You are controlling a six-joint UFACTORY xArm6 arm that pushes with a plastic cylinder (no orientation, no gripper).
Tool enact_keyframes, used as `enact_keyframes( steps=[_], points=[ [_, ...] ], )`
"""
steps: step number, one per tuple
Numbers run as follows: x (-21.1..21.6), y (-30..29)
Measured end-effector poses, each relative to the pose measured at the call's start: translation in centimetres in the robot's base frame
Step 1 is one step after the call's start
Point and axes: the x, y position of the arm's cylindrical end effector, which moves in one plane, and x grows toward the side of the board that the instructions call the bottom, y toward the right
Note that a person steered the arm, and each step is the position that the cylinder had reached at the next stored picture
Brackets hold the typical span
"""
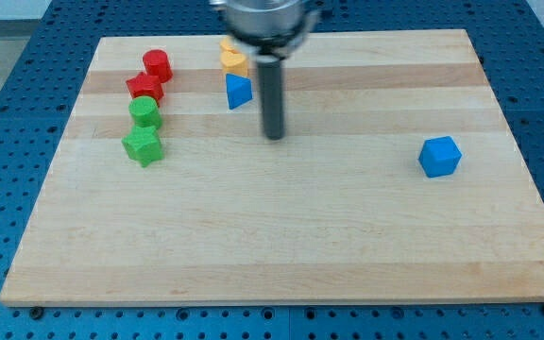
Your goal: Place the blue blocks at the bottom of the yellow blocks
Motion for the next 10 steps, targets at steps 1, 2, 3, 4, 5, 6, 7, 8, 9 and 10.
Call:
enact_keyframes(
  steps=[1,2,3,4,5,6,7,8,9,10],
  points=[
    [-4.7,11.4],
    [-4.2,22.5],
    [3.0,27.2],
    [7.0,25.5],
    [8.8,22.6],
    [7.3,21.1],
    [5.8,20.4],
    [6.1,16.5],
    [7.1,14.3],
    [8.3,12.6]
  ],
)
